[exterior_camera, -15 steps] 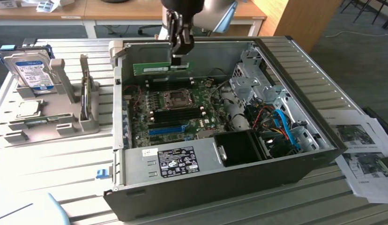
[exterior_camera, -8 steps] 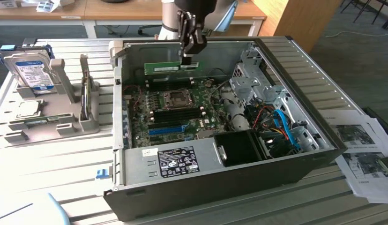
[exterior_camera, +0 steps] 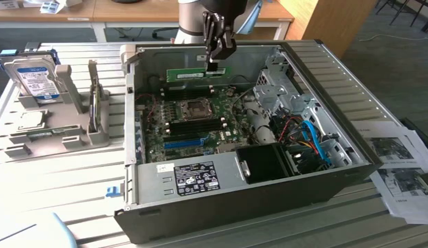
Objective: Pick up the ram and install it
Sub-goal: 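Pick up the ram and move it above insertion slot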
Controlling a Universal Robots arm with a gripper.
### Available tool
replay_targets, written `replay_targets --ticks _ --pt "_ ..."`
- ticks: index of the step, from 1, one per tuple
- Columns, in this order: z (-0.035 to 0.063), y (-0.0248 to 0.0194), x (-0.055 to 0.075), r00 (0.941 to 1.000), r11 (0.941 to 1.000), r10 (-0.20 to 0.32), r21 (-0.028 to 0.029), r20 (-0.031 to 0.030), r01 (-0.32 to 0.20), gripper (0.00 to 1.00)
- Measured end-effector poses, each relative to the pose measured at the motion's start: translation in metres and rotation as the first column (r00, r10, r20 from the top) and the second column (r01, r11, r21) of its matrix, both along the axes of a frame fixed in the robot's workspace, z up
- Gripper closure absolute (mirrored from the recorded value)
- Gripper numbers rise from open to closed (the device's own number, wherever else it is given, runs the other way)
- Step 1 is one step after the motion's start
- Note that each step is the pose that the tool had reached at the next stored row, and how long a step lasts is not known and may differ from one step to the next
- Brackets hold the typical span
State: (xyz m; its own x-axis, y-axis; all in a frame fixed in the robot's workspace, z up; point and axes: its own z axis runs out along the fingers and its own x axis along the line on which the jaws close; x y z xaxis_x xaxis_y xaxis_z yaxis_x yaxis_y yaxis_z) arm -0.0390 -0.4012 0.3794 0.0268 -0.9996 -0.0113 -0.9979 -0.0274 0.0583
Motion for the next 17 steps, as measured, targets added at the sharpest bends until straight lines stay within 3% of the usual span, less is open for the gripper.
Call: replay_targets --ticks 6,17 --pt "-0.0021 0.0 0.0 1.0 1.0 0.0 0.0 0.0 0.0 0.89" --pt "-0.0173 0.0 0.0 1.0 1.0 0.0 -0.0001 0.0 0.0 0.89"
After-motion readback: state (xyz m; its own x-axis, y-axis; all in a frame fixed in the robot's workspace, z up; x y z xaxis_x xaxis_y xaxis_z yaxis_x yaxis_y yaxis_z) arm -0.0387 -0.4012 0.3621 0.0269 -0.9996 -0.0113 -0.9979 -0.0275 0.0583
